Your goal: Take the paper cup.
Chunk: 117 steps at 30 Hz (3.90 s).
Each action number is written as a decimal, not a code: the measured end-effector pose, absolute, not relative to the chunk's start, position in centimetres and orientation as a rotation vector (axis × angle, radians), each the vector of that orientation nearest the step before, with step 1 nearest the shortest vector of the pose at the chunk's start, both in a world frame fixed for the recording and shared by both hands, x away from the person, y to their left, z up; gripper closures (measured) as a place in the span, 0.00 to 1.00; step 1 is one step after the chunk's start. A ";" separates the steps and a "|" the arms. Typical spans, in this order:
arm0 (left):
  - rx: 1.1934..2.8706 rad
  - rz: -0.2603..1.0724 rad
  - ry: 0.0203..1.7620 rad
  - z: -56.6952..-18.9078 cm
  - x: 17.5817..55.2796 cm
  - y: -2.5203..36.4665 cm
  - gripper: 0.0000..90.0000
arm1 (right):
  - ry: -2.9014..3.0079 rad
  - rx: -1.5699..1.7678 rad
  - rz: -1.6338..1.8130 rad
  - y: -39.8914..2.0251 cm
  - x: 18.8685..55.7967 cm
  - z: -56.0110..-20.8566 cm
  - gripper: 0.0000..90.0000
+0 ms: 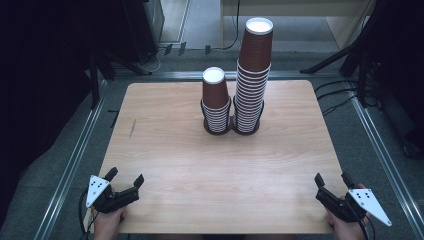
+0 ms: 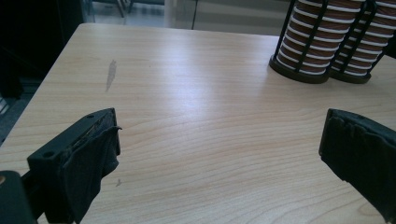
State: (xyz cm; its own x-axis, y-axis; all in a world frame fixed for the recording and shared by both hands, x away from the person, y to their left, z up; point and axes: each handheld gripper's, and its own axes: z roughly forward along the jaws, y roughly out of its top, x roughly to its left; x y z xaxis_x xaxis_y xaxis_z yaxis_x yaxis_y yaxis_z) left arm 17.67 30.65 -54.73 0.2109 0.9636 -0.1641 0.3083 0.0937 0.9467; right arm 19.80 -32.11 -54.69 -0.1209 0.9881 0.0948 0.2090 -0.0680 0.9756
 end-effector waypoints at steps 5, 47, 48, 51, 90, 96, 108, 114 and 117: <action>1.414 0.766 1.317 -54.9 17.9 30.8 0.00 | 1.430 1.355 1.221 -31.7 19.8 -54.7 0.16; 1.402 0.825 1.380 -55.1 18.2 30.6 0.00 | 1.573 1.201 1.184 -24.8 22.4 -49.3 0.10; 1.395 0.844 1.388 -55.1 18.2 30.4 0.00 | 1.575 1.193 1.192 -24.4 22.6 -49.0 0.10; 1.391 0.878 1.379 -55.0 18.1 30.0 0.00 | 1.571 1.189 1.207 -23.7 23.0 -48.3 0.10; 1.421 0.792 1.327 -54.9 18.3 30.2 0.00 | 1.566 1.082 1.417 -15.6 30.3 -37.9 0.08; 1.430 0.792 1.305 -54.9 18.2 30.1 0.00 | 1.556 1.081 1.424 -14.8 31.3 -37.0 0.08; 1.456 0.802 1.280 -55.0 18.2 29.8 0.00 | 1.533 1.102 1.422 -13.6 33.0 -36.0 0.07; 1.460 0.799 1.277 -55.0 18.2 29.8 0.00 | 1.541 1.100 1.410 -12.9 34.0 -35.5 0.06; 1.461 0.799 1.274 -55.0 18.2 29.7 0.00 | 1.534 1.093 1.402 -12.5 34.8 -35.2 0.06</action>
State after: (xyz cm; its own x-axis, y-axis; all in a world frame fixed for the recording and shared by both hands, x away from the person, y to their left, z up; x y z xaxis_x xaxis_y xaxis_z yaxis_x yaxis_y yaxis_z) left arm 18.22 29.69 -55.01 0.2276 0.9655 -0.1264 0.3061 0.0523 0.9506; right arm 34.75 -12.47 -35.17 -0.3324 0.9431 0.0072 0.0918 0.0248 0.9955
